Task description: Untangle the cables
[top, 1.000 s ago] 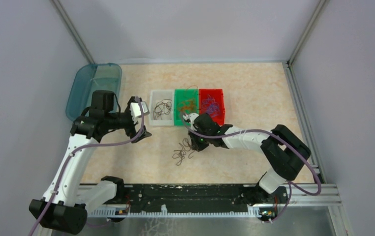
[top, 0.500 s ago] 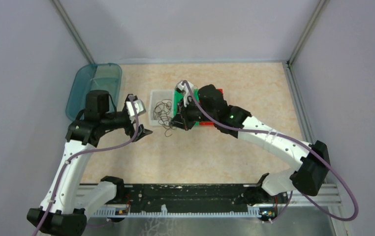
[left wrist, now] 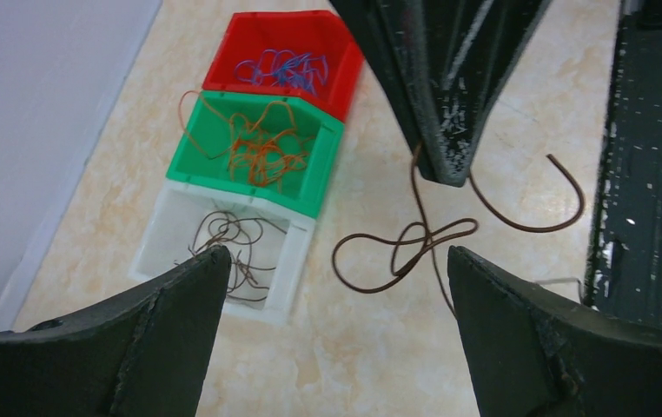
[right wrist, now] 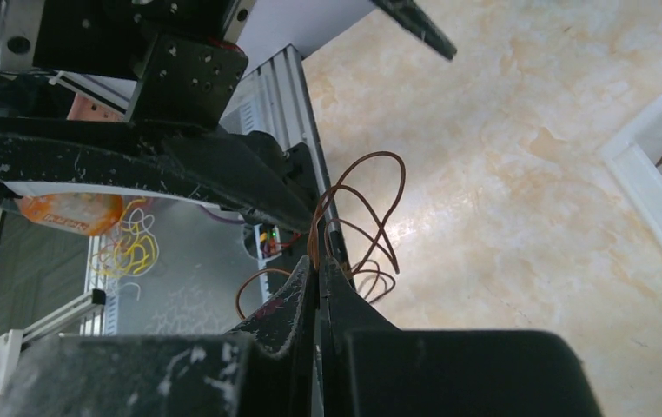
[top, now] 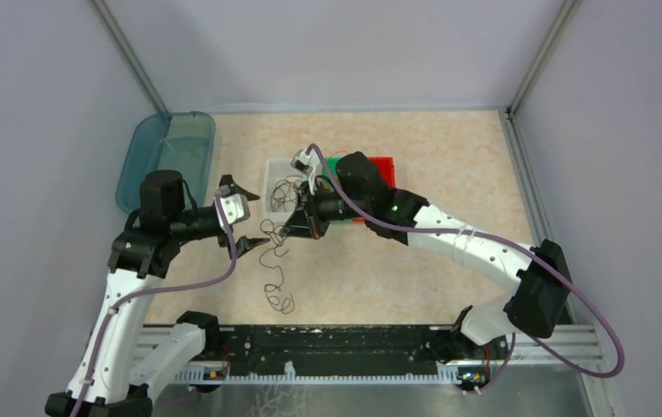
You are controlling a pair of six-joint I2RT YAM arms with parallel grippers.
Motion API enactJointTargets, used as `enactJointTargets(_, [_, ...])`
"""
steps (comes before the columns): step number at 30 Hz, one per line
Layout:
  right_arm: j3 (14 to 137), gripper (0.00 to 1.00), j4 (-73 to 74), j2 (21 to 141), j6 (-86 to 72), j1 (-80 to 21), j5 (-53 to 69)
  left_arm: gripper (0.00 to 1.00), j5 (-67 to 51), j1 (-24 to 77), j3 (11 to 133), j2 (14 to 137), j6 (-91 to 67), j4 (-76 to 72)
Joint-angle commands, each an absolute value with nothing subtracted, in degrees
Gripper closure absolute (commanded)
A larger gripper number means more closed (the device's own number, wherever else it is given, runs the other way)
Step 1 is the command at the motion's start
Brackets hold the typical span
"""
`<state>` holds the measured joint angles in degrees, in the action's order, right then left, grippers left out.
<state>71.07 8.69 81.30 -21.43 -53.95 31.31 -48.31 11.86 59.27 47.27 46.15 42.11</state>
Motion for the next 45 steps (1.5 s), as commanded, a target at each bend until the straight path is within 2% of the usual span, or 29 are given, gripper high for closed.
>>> enactJointTargets(1, [74.58, 1.0, 3.49, 81.65, -22.88, -55.12, 34.12, 0.0, -58.07, 12.04, 58.99, 47.09, 51.89, 49.78])
enactJointTargets(6, [74.62, 1.0, 1.27, 81.73, -24.53, -55.33, 36.21, 0.02, -60.05, 12.22, 59.1, 47.23, 53.36, 51.97])
enactJointTargets(9, [74.76, 1.0, -0.35, 81.78, -25.71, -55.68, 36.99, 0.11, -60.66, 12.35, 59.85, 48.01, 52.71, 51.83])
enactJointTargets(12, [75.75, 1.0, -0.59, 82.32, -26.18, -55.89, 36.94, 0.26, -61.89, 12.44, 60.63, 48.87, 52.05, 51.93])
enactJointTargets(17, [76.05, 1.0, -1.68, 82.79, -26.81, -56.1, 36.02, 0.44, -62.76, 12.57, 61.08, 49.73, 51.02, 52.2])
enactJointTargets(18, [75.86, 1.0, -2.12, 82.67, -26.92, -56.08, 35.81, 0.49, -62.67, 12.57, 61.01, 49.69, 50.89, 52.26])
enactJointTargets(20, [75.14, 1.0, -2.93, 82.11, -26.98, -56.07, 34.96, 0.66, -62.06, 12.57, 61.0, 49.53, 50.34, 52.12])
enactJointTargets(22, [73.79, 0.92, -4.25, 81.2, -27.33, -56.07, 34.09, 0.83, -61.24, 12.57, 61.0, 49.06, 48.82, 51.35])
enactJointTargets(24, [72.08, 0.84, -6.14, 79.96, -28.1, -56.07, 33.16, 0.92, -60.66, 12.57, 60.91, 48.16, 47.09, 50.01])
enactJointTargets(27, [69.36, 0.72, -8.78, 77.82, -28.82, -56.02, 31.35, 0.93, -61.62, 12.57, 61.03, 46.84, 44.14, 47.73])
enactJointTargets(30, [66.06, 0.69, -10.79, 75.15, -28.72, -55.73, 28.54, 0.94, -62.83, 12.57, 61.44, 45.94, 41.35, 46.16])
enactJointTargets(35, [59.33, 0.55, -12.71, 68.8, -28.51, -52.92, 23.38, 0.95, -63.97, 12.57, 63.78, 45.85, 38.39, 45.55])
enactJointTargets(39, [49.49, 0.44, -20.21, 63.36, -24.29, -51.53, 19.83, 0.94, -65.48, 12.57, 65.89, 46.18, 34.69, 43.46])
enactJointTargets(45, [40.43, 0.39, -32.91, 63.45, -19.94, -51.78, 25.36, 0.94, -68.17, 12.57, 67.83, 46.36, 27.22, 39.24])
